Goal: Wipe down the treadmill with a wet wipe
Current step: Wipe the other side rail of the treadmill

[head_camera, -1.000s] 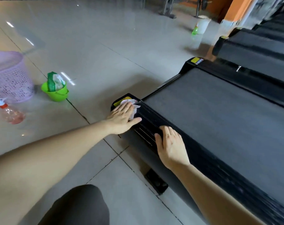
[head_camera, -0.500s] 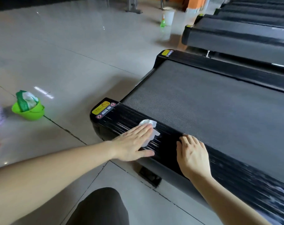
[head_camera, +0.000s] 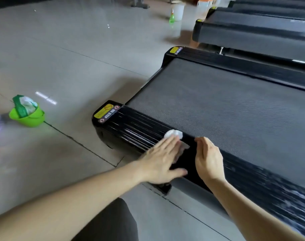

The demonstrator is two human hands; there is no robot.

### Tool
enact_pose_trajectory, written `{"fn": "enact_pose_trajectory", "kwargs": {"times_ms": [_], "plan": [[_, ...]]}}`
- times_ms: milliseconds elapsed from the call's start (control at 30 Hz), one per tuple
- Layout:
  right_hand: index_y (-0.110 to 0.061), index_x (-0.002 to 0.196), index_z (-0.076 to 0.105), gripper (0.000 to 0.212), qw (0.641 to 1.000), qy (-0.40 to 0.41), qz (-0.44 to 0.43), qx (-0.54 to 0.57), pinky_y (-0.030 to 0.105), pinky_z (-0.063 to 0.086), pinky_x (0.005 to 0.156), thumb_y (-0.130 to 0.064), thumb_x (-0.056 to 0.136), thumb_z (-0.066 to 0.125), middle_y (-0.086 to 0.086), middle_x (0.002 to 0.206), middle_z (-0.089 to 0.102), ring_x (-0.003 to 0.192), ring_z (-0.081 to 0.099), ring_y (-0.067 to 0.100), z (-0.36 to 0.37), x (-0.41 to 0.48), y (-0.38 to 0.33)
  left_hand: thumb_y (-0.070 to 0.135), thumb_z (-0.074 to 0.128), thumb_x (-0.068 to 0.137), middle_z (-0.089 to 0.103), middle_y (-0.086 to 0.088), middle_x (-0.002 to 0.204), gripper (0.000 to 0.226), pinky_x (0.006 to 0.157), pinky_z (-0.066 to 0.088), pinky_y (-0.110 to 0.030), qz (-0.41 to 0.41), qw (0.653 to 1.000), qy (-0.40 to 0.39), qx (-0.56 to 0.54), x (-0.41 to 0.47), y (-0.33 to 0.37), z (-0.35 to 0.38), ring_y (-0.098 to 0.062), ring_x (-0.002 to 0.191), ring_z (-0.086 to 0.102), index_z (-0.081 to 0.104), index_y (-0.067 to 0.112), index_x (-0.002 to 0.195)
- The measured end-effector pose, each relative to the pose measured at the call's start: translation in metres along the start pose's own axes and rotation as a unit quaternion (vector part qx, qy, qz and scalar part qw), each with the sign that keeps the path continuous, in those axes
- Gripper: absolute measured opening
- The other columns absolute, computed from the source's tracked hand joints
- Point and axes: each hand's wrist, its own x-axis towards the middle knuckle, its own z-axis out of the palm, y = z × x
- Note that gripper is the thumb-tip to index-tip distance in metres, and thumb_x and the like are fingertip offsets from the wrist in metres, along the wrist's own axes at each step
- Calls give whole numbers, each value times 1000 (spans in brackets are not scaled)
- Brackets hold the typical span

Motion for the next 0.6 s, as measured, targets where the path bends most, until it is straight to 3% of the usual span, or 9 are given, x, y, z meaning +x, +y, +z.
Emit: {"fn": "enact_pose_trajectory", "kwargs": {"times_ms": [67,133,233,333,433,600], "plan": [[-10,95,64,20,1000,-7,1,-5,44,50,81,-7,102,46,6,91,69,85,63,30,-1,0,-1,72,31,98,-27,-11,167,101,126,-15,-37,49,999,-1,7,-35,24,10,-14,151,-33,-10,6,162],[-11,90,62,21,999,-20,-11,-25,42,47,78,-9,103,45,4,85,64,79,59,29,0,0,-2,73,28,99,-32,-7,165,100,126,-16,-36,44,999,-2,28,-66,15,13,-13,150,-35,-16,8,161],[-17,85,55,25,997,-30,-35,-65,36,38,76,-15,105,40,-2,80,55,74,50,22,3,-1,-3,83,14,95,-40,-2,162,102,128,-8,-40,-81,995,-1,55,-78,-54,0,-12,149,-37,-26,14,158],[-21,83,49,28,995,-35,-43,-89,34,31,76,-24,105,31,-6,80,49,74,43,19,6,0,-4,93,0,83,-31,-3,166,112,128,-10,-37,-228,973,-10,30,-64,-125,-19,-14,152,-29,-22,14,160],[-21,82,48,31,993,-37,-48,-102,38,35,76,-28,103,26,-6,82,49,77,45,20,6,2,-4,96,3,79,-23,-7,169,122,125,-14,-35,-286,958,30,-10,-42,-127,-15,-18,155,-23,-14,8,161],[-15,97,59,27,994,-31,-59,-83,37,37,81,-20,103,34,-1,92,57,85,51,22,6,-1,-1,94,18,82,-26,-8,168,122,128,-11,-38,-138,988,71,-27,-36,-24,25,-16,154,-29,-12,6,161]]}}
